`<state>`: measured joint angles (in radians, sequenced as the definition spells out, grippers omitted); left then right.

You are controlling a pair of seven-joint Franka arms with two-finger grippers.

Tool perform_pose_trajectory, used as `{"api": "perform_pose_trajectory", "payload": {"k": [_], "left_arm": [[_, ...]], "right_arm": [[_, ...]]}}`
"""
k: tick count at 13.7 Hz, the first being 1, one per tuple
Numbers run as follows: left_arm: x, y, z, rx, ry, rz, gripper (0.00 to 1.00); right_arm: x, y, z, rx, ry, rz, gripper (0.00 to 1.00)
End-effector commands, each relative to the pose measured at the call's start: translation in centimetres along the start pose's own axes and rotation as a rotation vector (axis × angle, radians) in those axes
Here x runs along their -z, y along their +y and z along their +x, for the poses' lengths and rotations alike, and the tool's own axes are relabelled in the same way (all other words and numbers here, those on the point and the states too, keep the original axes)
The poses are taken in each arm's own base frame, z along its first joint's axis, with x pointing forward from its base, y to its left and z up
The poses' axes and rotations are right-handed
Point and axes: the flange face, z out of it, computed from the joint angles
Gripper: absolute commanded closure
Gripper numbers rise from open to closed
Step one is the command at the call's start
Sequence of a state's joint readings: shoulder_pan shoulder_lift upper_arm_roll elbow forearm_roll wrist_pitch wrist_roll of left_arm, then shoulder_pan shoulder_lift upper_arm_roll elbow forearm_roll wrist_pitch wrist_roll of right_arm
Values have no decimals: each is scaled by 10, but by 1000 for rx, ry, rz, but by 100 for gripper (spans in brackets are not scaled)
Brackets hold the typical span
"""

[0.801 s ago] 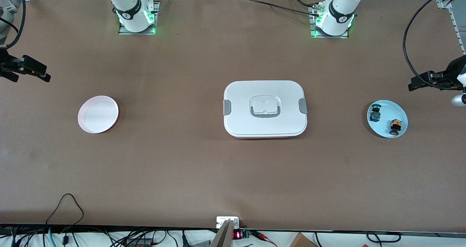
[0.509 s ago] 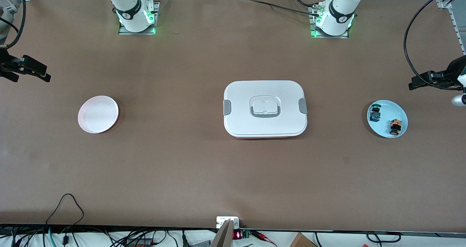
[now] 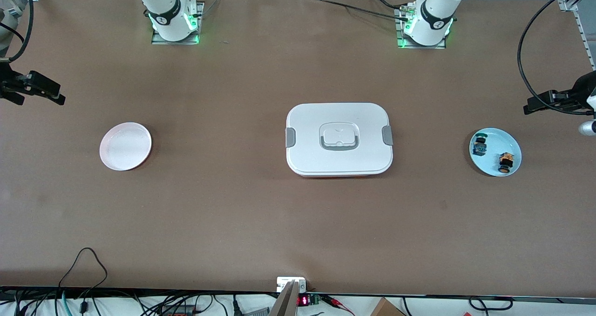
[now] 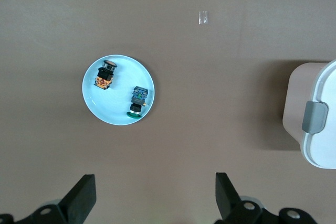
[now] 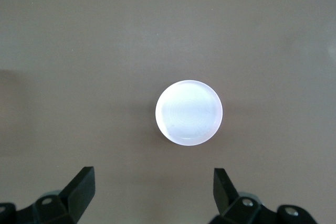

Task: Transfer orange switch to right arm and place

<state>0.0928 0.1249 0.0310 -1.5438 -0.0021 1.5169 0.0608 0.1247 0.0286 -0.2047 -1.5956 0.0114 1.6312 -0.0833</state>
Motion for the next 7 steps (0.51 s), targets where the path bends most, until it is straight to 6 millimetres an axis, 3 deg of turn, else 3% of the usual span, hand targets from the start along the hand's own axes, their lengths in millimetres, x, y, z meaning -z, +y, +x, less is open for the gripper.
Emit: {"api": "perform_pose_trajectory", "payload": {"k": [1,4,7], "left_arm": [[2,-4,0,11,-10,-12,0],[-1,-13,-3,22,-40,-17,0],[-8,-14,1,-73,-52,-17,0]], "right_arm": [[5,0,-1,-7,-3,-8,0],[5,-2,-1,-4,-2,-9,0],[4,-3,-1,-1,-3,-8,0]]}}
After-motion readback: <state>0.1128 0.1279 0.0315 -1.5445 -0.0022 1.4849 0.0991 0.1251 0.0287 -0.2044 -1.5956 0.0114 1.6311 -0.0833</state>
